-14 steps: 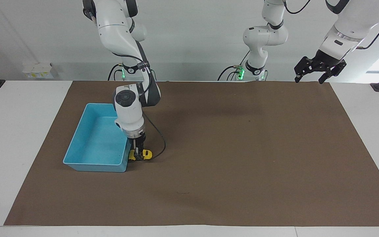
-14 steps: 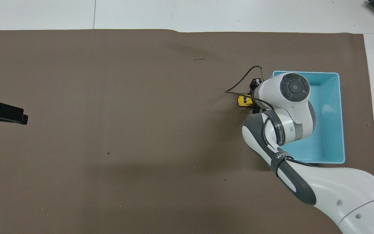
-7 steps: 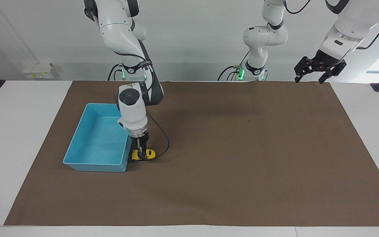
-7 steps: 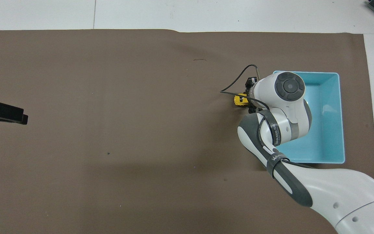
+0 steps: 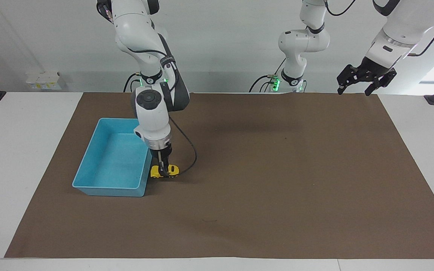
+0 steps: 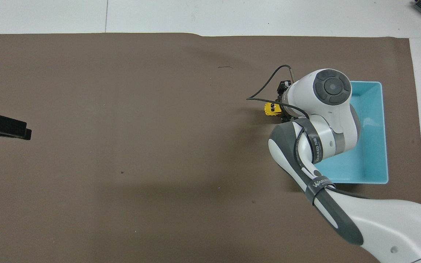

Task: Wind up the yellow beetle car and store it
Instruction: 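Lower the right gripper and grasp the car beside the bin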

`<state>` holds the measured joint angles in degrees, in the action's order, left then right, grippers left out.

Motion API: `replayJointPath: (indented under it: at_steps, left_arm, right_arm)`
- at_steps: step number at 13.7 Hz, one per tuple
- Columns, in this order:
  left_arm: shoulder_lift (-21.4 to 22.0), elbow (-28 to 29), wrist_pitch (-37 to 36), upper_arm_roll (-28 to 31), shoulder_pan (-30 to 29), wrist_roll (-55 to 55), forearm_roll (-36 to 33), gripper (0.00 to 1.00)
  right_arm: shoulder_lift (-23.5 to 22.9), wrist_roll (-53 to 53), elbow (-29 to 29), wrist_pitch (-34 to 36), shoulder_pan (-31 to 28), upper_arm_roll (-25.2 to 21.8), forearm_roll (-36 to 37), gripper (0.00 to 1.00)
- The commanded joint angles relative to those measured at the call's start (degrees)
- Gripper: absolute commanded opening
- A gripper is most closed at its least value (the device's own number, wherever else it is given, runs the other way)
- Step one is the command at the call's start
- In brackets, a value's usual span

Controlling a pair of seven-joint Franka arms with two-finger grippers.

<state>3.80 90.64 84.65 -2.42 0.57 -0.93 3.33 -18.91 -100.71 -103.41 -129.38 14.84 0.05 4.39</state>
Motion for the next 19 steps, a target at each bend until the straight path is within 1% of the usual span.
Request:
replayJointPath:
  at_steps: [1,6,10,11,12,14,16,19]
  left_arm:
    - [0.95,0.67,-0.36,-0.30,-0.66,-0.83,-0.34,1.00]
    - [0.95,0.67,-0.36,-0.30,-0.66,-0.83,-0.34,1.00]
    - [0.95,0.67,-0.36,-0.39,-0.66,-0.83,-0.34,1.00]
    - [0.95,0.67,-0.36,-0.39,-0.66,-0.83,-0.34,1.00]
    - [0.95,0.59,-0.36,-0.39,-0.66,-0.83,-0.34,1.00]
    - [0.95,0.67,-0.36,-0.30,-0.66,-0.83,-0.34,1.00]
    - [0.95,0.67,-0.36,-0.39,-0.66,-0.83,-0.34,1.00]
    - [0.95,0.59,-0.36,-0.39,-0.66,-0.83,-0.34,1.00]
  right_arm:
    - [4.04,0.94,-0.48,4.12,-0.34,0.74,1.33,0.00]
    - [9.58,5.51,-0.39,10.54,-0.42,0.83,0.71,0.00]
    - [13.54,11.05,-0.30,14.06,-0.42,0.91,0.27,0.00]
    - [14.76,13.41,0.13,14.77,-0.51,0.92,-1.65,0.00]
    - [15.91,16.22,0.66,16.08,-1.03,0.83,-3.49,0.00]
    - [16.97,21.41,4.08,20.46,-1.21,0.48,-5.87,0.00]
    - [17.41,26.15,7.42,25.47,-1.74,-0.31,-5.88,0.00]
    - [19.87,34.42,7.70,27.95,-2.44,-0.58,-5.97,0.00]
